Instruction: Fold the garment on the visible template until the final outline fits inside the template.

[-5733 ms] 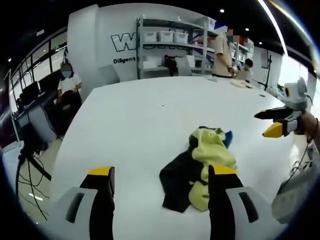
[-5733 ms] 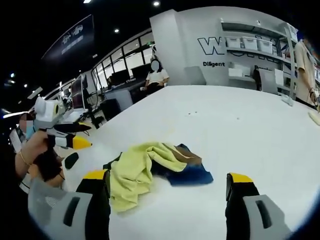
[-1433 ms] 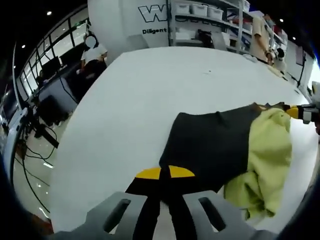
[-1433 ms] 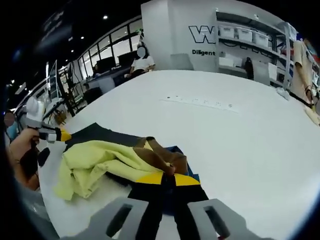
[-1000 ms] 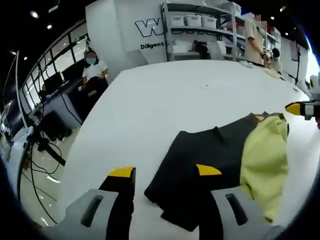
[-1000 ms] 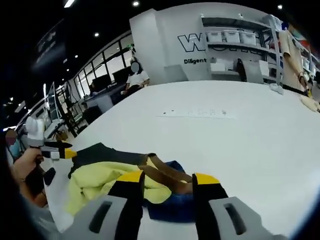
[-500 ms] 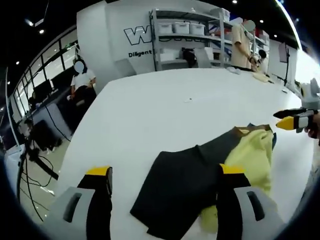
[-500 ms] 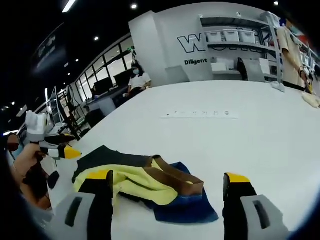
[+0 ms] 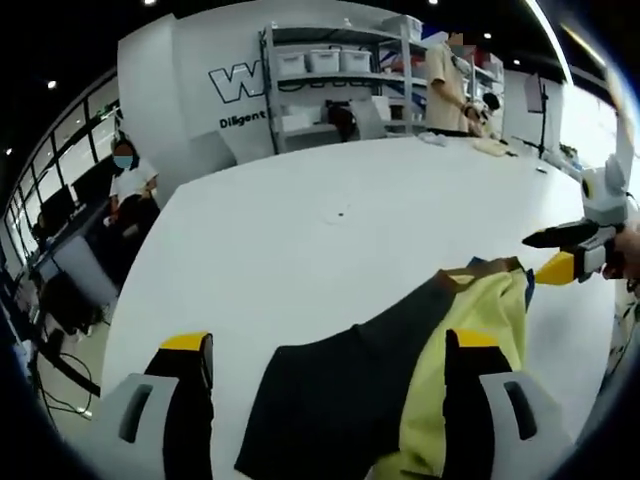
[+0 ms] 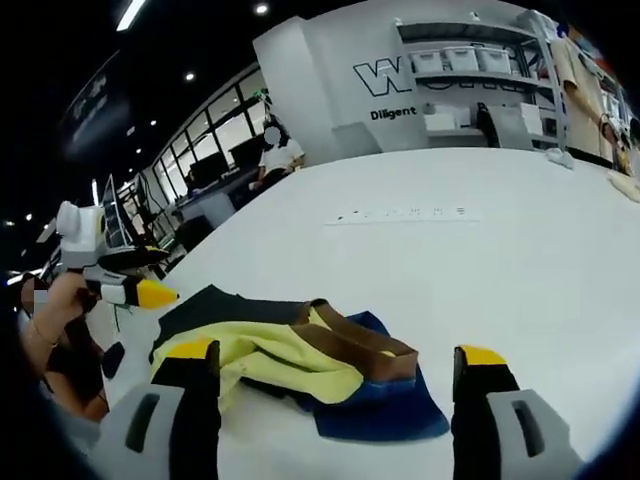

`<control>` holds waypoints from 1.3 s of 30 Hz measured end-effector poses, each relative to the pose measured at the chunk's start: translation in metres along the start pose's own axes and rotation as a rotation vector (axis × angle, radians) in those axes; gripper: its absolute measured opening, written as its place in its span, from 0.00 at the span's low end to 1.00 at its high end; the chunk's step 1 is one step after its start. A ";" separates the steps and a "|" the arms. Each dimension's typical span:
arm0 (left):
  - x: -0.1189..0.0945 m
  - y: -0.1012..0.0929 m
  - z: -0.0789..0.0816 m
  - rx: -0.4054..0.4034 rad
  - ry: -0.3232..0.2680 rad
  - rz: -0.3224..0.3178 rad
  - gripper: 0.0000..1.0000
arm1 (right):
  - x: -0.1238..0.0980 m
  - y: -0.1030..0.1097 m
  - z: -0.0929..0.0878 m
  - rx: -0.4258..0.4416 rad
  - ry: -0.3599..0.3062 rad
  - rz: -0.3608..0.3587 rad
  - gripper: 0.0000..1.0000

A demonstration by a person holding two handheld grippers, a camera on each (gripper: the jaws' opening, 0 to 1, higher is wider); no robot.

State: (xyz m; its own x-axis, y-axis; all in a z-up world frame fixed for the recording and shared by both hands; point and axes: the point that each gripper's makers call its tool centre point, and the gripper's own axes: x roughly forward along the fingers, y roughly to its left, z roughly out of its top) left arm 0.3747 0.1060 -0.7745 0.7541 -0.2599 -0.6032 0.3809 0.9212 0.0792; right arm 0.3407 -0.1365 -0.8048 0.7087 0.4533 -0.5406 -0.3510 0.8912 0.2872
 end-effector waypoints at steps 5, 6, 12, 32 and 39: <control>0.012 -0.013 0.008 0.020 -0.004 -0.034 0.94 | 0.002 -0.002 -0.004 0.005 0.001 0.004 0.99; 0.015 -0.016 0.011 0.026 -0.012 -0.039 0.94 | 0.002 -0.002 -0.004 0.006 0.003 0.005 0.99; 0.029 -0.033 0.017 0.061 0.004 -0.094 0.93 | 0.003 -0.003 -0.006 0.003 0.009 0.007 0.99; 0.082 -0.064 -0.006 0.117 0.135 -0.224 0.78 | 0.013 -0.007 -0.017 -0.022 0.047 0.005 0.88; 0.088 -0.060 -0.017 0.095 0.180 -0.230 0.64 | 0.016 -0.013 -0.018 -0.007 0.049 -0.015 0.65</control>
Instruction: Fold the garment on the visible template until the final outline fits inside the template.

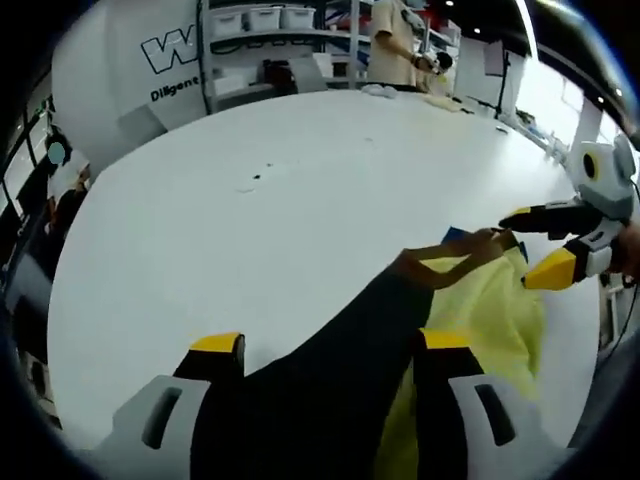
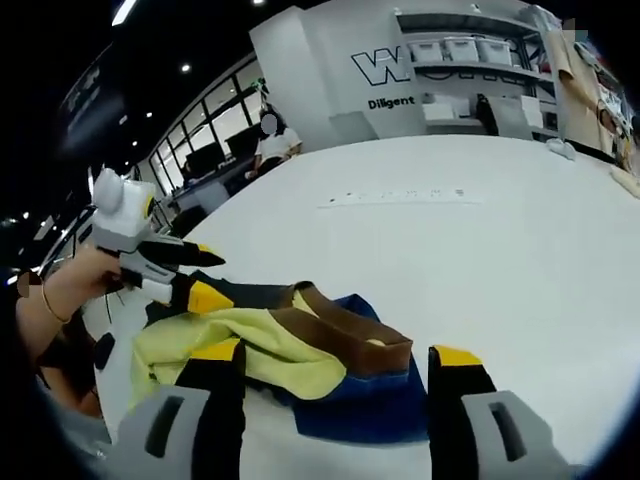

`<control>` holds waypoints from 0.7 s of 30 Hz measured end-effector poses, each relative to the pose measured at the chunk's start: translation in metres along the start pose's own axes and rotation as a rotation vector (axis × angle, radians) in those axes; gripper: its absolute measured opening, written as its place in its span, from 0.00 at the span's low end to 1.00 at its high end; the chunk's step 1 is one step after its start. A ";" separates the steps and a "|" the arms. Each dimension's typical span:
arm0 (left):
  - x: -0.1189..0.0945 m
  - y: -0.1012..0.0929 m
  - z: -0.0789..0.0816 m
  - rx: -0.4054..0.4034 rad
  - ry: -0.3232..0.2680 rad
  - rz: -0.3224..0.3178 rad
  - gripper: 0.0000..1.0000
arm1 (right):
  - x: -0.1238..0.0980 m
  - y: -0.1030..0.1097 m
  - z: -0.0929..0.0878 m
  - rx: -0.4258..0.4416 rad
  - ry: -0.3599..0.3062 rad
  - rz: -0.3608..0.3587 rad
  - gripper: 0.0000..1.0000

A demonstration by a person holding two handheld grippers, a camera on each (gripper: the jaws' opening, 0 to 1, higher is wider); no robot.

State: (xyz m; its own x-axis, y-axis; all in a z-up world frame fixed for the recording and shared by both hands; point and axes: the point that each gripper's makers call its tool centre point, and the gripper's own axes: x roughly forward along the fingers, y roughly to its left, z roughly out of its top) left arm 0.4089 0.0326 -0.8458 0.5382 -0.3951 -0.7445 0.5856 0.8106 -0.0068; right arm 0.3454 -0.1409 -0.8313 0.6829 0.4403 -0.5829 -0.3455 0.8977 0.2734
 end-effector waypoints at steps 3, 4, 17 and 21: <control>0.002 0.007 -0.002 0.013 0.005 0.020 0.58 | 0.002 -0.006 -0.004 -0.001 0.017 -0.017 0.52; 0.003 0.008 -0.004 0.000 0.013 0.013 0.58 | 0.002 -0.007 -0.005 0.009 0.023 -0.018 0.52; 0.005 0.012 -0.021 -0.007 0.071 0.024 0.32 | 0.005 -0.009 -0.017 -0.006 0.075 -0.036 0.46; 0.004 0.014 -0.021 -0.003 0.072 0.032 0.24 | 0.005 -0.010 -0.017 -0.017 0.076 -0.045 0.38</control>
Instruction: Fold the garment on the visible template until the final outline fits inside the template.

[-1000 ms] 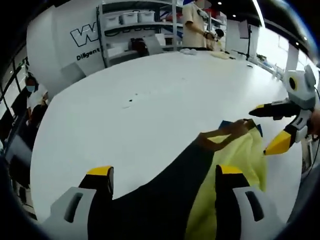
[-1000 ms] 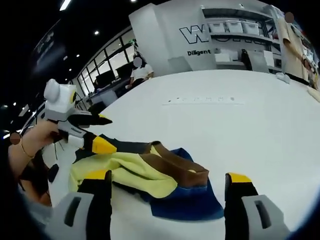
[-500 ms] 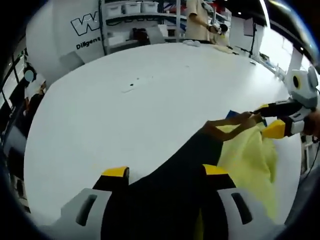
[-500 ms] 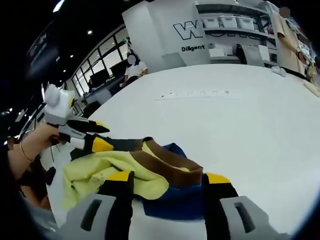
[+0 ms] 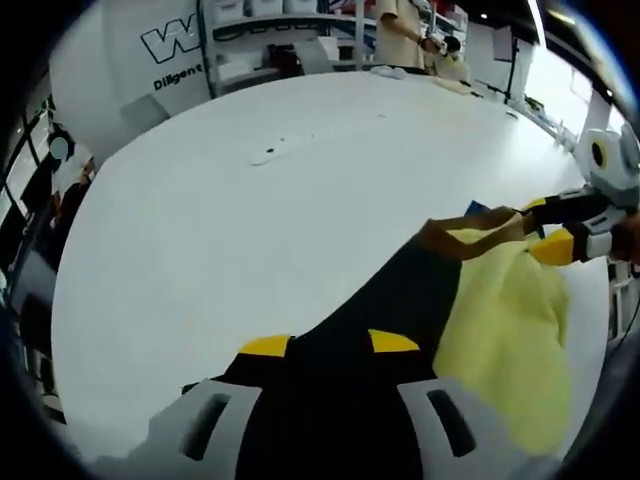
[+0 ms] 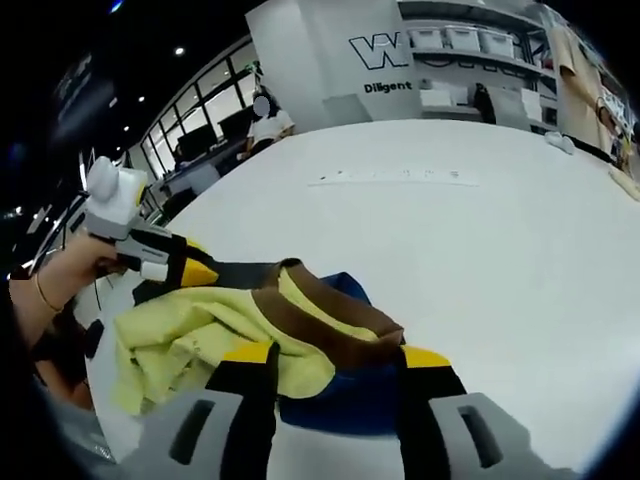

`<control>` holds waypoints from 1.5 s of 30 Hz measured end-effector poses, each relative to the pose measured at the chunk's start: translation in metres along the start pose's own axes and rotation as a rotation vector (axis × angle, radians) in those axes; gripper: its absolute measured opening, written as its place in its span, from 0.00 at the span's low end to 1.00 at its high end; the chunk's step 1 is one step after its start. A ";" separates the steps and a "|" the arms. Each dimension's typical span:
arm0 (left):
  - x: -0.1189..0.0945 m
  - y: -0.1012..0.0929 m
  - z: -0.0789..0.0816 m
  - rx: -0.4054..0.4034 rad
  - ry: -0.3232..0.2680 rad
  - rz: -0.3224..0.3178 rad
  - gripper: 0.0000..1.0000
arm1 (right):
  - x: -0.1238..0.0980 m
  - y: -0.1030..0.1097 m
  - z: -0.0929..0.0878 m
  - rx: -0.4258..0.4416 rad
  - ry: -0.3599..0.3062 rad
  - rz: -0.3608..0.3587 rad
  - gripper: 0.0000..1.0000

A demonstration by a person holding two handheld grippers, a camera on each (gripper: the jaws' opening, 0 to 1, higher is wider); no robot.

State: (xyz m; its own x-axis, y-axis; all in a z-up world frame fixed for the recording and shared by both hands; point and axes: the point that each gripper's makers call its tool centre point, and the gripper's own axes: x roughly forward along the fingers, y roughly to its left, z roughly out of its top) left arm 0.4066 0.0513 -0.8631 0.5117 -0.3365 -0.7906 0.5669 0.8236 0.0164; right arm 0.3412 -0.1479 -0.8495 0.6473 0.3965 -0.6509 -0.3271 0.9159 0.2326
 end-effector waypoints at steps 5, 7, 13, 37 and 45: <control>-0.001 -0.005 -0.002 0.003 0.001 -0.018 0.04 | -0.002 -0.005 0.001 -0.034 0.001 -0.025 0.19; -0.002 -0.005 -0.002 0.016 0.000 -0.015 0.03 | -0.003 -0.004 0.002 -0.036 -0.001 -0.022 0.17; -0.011 -0.009 0.003 0.033 -0.021 -0.014 0.03 | -0.008 0.000 0.008 -0.066 -0.019 -0.015 0.05; -0.085 0.019 0.044 -0.025 -0.228 0.075 0.03 | -0.024 0.034 0.086 -0.292 -0.130 -0.006 0.00; -0.092 0.034 0.046 -0.044 -0.250 0.110 0.03 | -0.008 0.044 0.112 -0.343 -0.129 0.006 0.00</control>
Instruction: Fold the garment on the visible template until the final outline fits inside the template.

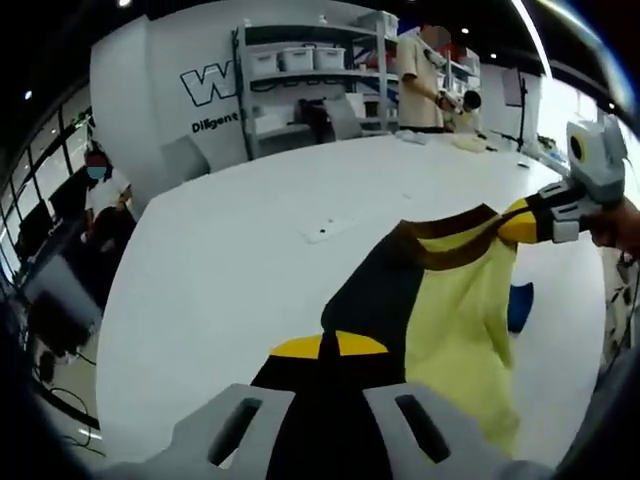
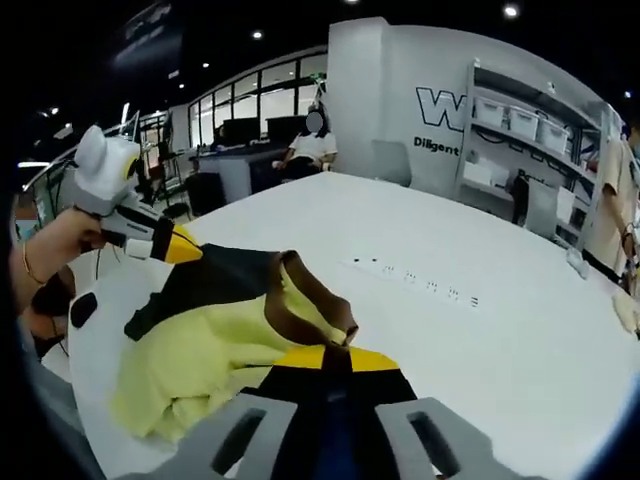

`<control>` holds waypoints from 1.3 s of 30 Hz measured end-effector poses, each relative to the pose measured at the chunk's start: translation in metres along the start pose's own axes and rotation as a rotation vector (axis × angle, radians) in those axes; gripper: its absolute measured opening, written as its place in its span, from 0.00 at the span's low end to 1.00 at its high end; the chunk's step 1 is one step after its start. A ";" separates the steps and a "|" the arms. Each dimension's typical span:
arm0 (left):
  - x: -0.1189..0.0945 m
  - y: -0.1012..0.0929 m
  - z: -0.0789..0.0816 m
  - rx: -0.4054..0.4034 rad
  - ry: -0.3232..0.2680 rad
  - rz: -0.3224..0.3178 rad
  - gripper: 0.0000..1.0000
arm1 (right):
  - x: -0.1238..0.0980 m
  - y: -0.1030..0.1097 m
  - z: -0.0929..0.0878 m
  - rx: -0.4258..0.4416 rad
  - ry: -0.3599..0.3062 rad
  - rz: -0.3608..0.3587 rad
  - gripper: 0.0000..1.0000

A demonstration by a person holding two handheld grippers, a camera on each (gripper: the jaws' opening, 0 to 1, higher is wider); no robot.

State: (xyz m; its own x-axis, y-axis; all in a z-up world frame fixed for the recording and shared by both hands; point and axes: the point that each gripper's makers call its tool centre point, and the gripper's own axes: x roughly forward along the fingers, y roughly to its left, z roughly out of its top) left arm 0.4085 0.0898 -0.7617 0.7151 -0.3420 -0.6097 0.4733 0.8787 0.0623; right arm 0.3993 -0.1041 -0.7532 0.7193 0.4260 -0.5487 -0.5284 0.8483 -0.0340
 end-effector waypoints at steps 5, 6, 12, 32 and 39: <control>0.002 0.013 0.002 -0.043 -0.009 0.032 0.03 | 0.019 0.002 0.019 -0.031 -0.014 0.011 0.00; 0.003 0.015 0.002 -0.055 -0.007 0.040 0.03 | 0.024 0.001 0.022 -0.034 -0.018 0.011 0.00; 0.012 0.028 -0.005 -0.063 0.009 0.077 0.03 | 0.043 0.002 0.025 -0.045 -0.011 0.021 0.00; 0.054 0.048 -0.042 -0.075 0.111 0.133 0.03 | 0.107 -0.015 0.009 0.005 -0.004 -0.008 0.00; 0.067 0.058 -0.054 -0.073 0.143 0.168 0.03 | 0.125 -0.017 -0.003 0.035 0.010 -0.004 0.00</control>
State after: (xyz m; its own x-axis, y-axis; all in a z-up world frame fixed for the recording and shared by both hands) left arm 0.4561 0.1356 -0.8421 0.6981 -0.1425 -0.7017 0.3117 0.9427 0.1186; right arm 0.4967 -0.0665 -0.8235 0.7167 0.4201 -0.5567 -0.5097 0.8603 -0.0070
